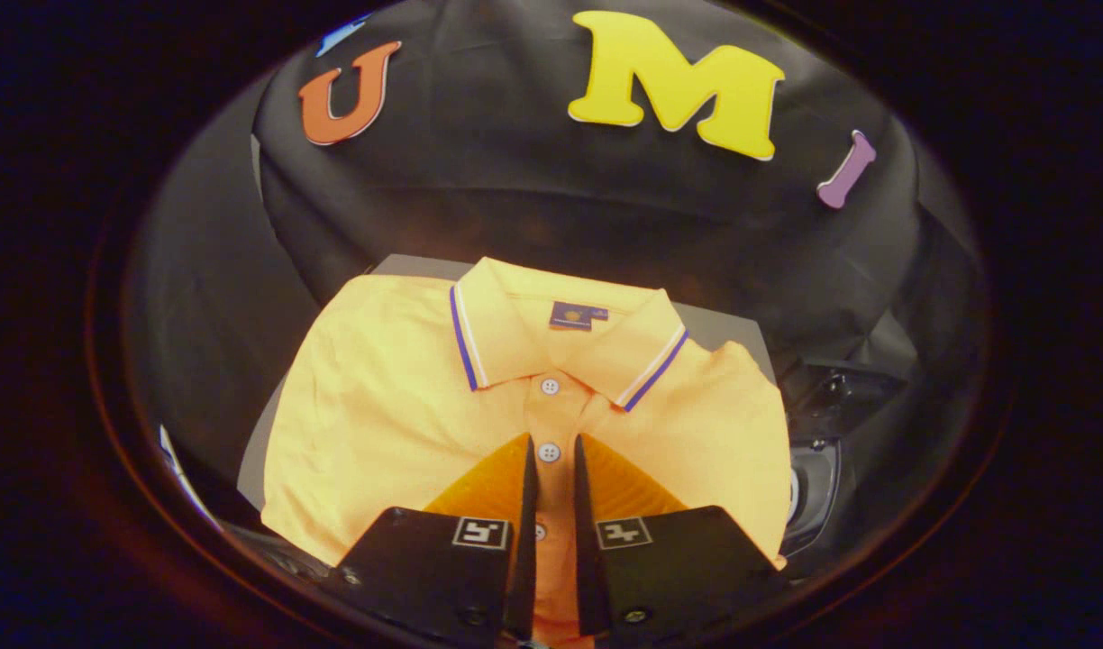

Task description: Put the clothes into the washing machine and then close the washing machine lid.

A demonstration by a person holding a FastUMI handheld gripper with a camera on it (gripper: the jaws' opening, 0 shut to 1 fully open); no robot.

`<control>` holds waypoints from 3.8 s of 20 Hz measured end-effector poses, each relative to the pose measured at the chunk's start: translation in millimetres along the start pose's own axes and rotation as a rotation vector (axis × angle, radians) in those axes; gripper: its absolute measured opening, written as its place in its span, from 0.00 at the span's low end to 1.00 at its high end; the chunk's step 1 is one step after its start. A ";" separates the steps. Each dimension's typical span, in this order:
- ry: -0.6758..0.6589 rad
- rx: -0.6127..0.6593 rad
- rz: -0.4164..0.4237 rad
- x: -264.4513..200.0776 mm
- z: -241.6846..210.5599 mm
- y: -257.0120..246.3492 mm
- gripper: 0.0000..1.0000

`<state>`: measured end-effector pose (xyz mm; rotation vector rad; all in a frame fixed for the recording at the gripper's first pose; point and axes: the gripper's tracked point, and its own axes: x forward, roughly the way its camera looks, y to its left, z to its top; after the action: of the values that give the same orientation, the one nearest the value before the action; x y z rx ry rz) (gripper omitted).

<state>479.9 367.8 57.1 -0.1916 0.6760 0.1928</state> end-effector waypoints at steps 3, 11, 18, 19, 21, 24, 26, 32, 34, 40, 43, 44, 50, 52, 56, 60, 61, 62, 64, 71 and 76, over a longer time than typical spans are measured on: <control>0.007 0.004 0.057 -4.1 -1.7 -1.2 0.08; -0.122 0.131 0.225 -61.0 -21.2 -11.4 0.05; -0.359 0.171 0.320 -170.3 -29.8 -25.1 0.05; -0.399 0.181 0.326 -190.2 -32.2 -30.5 0.05; -0.482 0.198 0.323 -233.3 -35.8 -44.8 0.05; -0.599 0.200 0.303 -297.6 -41.2 -70.5 0.05; -0.665 0.207 0.285 -337.6 -48.7 -90.5 0.05; -0.816 0.208 0.188 -437.9 -76.3 -166.4 0.05; -0.839 0.215 0.147 -456.5 -83.9 -194.5 0.05; -0.852 0.244 0.051 -451.1 -85.2 -273.9 0.05; -0.821 0.255 0.049 -422.1 -79.8 -304.2 0.05; -0.800 0.256 0.060 -407.2 -76.5 -311.0 0.05; -0.650 0.264 0.119 -294.2 -61.0 -339.6 0.05; -0.594 0.254 0.123 -254.6 -60.0 -347.2 0.05; -0.461 0.248 0.139 -176.8 -69.4 -357.0 0.05; -0.336 0.258 0.122 -106.7 -80.5 -370.4 0.05; -0.305 0.263 0.123 -90.6 -84.6 -371.6 0.05; -0.281 0.269 0.118 -77.6 -88.3 -373.5 0.05; -0.219 0.271 0.100 -46.3 -96.4 -376.5 0.05; -0.047 0.280 0.043 39.9 -139.6 -382.1 0.05; 0.080 0.329 0.010 85.3 -177.5 -380.3 0.05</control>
<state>529.2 -31.4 -89.8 0.1201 0.7780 0.0816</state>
